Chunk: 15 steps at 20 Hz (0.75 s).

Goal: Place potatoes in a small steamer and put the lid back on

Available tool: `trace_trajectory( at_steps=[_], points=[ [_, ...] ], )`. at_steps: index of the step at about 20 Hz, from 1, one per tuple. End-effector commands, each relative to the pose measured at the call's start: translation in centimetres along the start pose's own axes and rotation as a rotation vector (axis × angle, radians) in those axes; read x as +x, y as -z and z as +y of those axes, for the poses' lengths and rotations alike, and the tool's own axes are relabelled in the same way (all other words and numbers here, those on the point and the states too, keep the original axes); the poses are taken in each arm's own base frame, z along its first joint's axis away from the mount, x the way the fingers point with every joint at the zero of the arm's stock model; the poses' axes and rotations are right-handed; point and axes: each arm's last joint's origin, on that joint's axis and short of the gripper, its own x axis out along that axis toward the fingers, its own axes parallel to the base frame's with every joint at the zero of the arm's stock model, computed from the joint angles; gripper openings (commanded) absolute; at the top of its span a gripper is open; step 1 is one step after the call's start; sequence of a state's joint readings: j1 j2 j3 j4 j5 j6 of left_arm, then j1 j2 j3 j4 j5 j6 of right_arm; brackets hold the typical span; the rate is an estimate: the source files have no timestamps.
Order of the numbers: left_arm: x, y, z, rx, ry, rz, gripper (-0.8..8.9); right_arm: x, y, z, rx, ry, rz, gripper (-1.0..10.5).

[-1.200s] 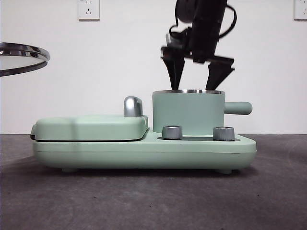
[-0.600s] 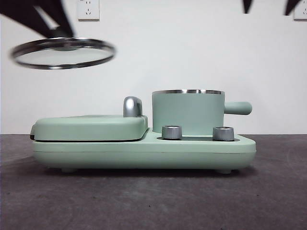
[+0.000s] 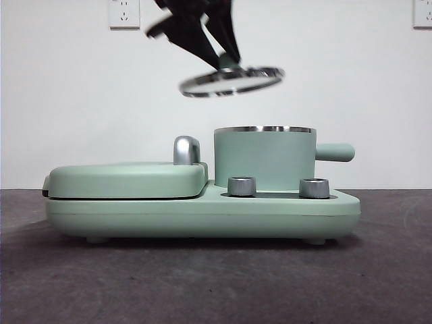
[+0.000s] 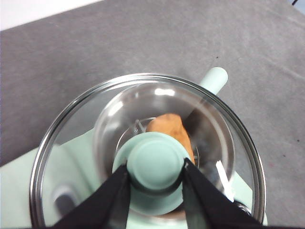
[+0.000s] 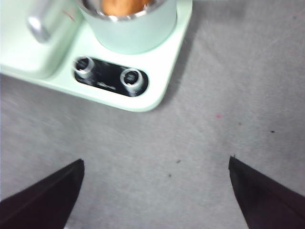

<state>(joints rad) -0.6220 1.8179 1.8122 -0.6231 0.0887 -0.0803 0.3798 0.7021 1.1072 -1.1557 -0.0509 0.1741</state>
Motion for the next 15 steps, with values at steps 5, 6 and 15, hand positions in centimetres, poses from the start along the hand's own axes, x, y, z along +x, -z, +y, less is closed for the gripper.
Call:
trace_trajectory(
  at_steps=[5, 6, 15],
  points=[
    [4.9, -2.0, -1.7, 0.072, 0.041, -0.044, 0.13, -4.3, 4.5, -0.5, 0.063, -0.048, -0.184, 4.8],
    [5.3, -2.1, -1.7, 0.079, 0.041, -0.038, 0.14, -4.7, 4.9, -0.6, 0.079, -0.055, -0.207, 4.8],
    [6.2, -1.6, -2.1, 0.114, 0.006, 0.013, 0.14, -5.3, 5.7, -0.7, 0.092, -0.06, -0.221, 4.8]
  ],
)
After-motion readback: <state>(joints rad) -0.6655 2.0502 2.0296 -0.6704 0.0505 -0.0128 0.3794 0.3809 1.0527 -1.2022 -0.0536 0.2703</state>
